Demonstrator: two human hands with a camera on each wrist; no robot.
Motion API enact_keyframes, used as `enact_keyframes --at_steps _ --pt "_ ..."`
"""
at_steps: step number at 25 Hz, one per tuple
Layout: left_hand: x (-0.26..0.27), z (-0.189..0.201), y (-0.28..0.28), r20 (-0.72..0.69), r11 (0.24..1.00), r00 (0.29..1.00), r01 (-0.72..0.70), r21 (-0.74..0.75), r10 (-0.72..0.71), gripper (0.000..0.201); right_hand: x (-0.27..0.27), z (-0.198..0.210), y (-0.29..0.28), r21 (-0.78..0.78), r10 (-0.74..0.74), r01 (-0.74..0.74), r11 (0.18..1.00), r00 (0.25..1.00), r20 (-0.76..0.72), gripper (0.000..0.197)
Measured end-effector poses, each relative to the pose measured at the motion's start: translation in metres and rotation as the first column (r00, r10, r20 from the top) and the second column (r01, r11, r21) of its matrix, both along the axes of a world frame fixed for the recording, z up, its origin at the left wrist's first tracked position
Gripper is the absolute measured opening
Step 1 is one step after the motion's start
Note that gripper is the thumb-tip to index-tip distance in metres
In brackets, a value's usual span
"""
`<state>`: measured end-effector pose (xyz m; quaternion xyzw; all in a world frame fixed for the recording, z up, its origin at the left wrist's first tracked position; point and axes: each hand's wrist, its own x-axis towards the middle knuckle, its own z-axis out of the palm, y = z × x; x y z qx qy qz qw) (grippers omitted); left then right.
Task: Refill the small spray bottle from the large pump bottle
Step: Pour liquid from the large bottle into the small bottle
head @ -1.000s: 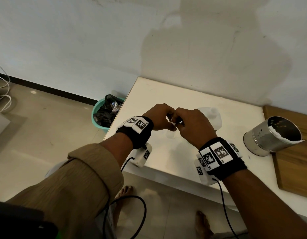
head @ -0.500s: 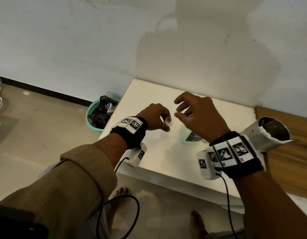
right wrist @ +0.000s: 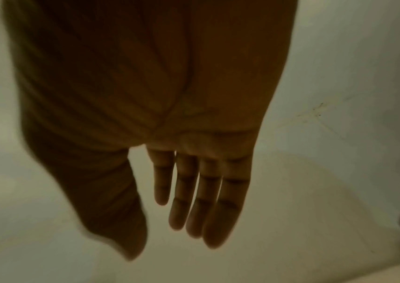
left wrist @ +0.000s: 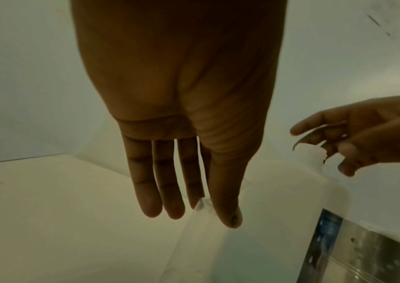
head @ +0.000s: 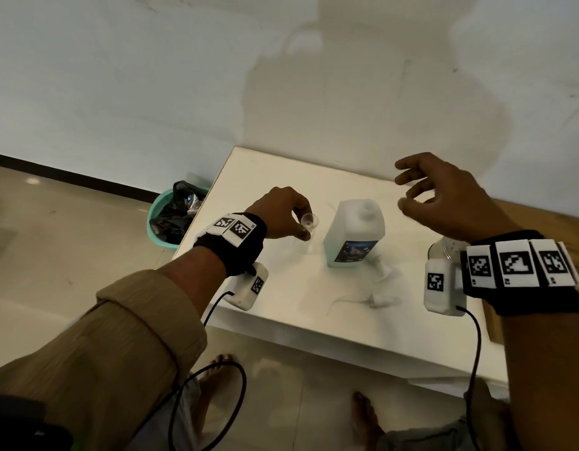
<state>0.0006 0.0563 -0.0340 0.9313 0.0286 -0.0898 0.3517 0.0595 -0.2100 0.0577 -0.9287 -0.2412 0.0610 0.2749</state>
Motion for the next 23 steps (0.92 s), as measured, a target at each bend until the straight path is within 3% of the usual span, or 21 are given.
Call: enact_keyframes --at_steps 4,7,10,16,23 --pt "0.002 0.001 -0.003 -0.001 1.0 1.0 0.004 0.005 -0.004 0.028 0.004 -0.026 -0.004 -0.159 0.109 -0.149 0.976 0.966 -0.236 0.088" --pt "0.002 0.0 -0.004 -0.005 1.0 1.0 0.0 0.002 0.0 0.028 0.005 -0.049 0.004 -0.144 0.139 -0.182 0.973 0.953 -0.268 0.101" --pt "0.002 0.001 -0.004 -0.007 1.0 1.0 0.004 0.0 -0.004 0.028 0.005 -0.063 0.01 -0.073 0.152 -0.177 0.982 0.953 -0.263 0.098" --pt "0.002 0.004 -0.005 -0.002 1.0 1.0 0.014 0.007 -0.014 0.028 0.001 -0.073 0.014 0.017 0.088 -0.086 0.996 0.964 -0.253 0.074" --pt "0.003 0.006 -0.008 0.015 1.0 1.0 0.012 0.02 -0.012 0.029 -0.006 -0.077 0.029 0.139 -0.019 0.049 0.989 0.978 -0.208 0.07"
